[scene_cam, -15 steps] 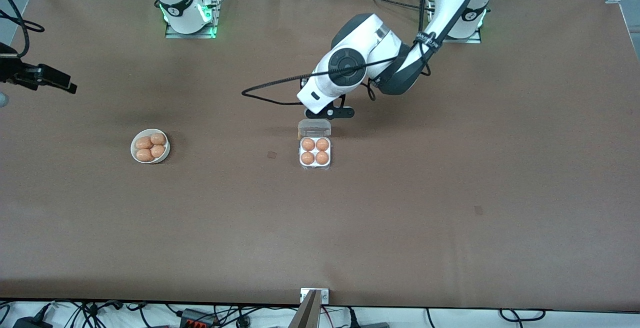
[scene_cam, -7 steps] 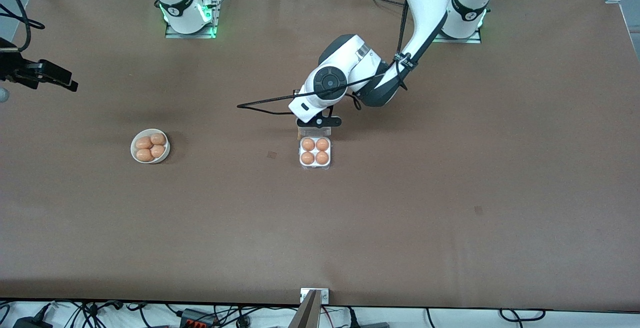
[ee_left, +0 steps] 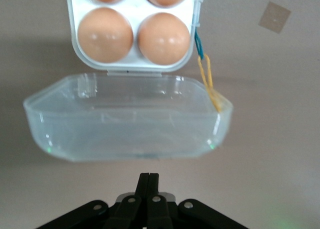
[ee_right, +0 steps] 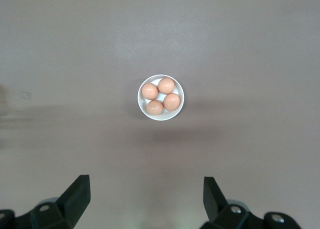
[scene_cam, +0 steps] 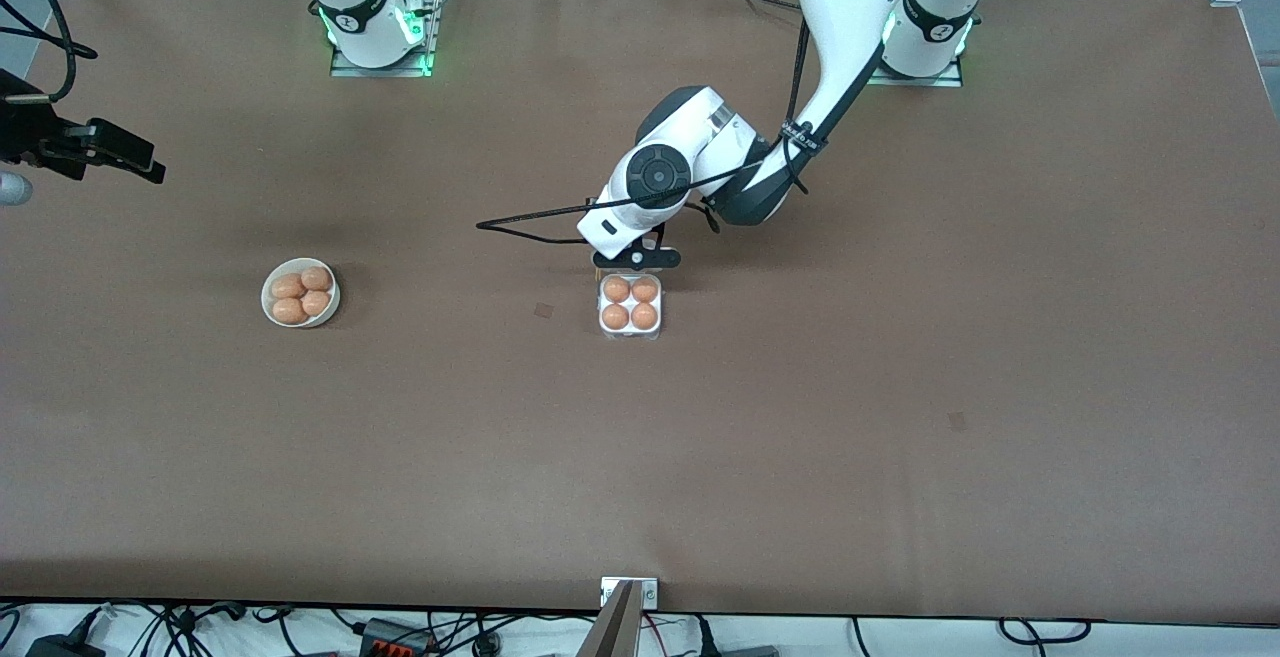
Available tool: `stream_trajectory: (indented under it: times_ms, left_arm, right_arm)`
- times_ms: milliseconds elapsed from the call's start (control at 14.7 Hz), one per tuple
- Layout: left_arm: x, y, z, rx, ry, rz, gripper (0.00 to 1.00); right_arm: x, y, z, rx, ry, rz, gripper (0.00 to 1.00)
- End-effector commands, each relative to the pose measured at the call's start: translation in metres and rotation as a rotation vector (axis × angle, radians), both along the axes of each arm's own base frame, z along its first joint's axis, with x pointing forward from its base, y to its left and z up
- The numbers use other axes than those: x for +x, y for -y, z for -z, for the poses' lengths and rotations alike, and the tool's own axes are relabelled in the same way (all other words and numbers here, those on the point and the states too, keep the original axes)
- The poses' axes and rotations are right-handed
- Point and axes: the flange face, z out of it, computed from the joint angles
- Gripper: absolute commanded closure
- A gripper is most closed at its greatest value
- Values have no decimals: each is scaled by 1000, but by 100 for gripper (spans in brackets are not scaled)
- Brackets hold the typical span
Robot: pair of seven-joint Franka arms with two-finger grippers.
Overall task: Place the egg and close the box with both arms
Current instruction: 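Push the lid down over the eggs with the left gripper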
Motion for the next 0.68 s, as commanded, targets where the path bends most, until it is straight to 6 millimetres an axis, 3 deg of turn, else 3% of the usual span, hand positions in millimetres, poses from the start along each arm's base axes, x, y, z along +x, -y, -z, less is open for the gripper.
stream_trajectory:
  times_ms: [0, 614]
  left_arm:
    - [6, 6, 4, -6, 34, 31, 99]
    - [32, 7, 5, -23, 76, 25, 99]
  right_arm:
    - [-2, 2, -7, -4, -3, 1, 0]
    - [2, 4, -7, -5, -3, 9, 0]
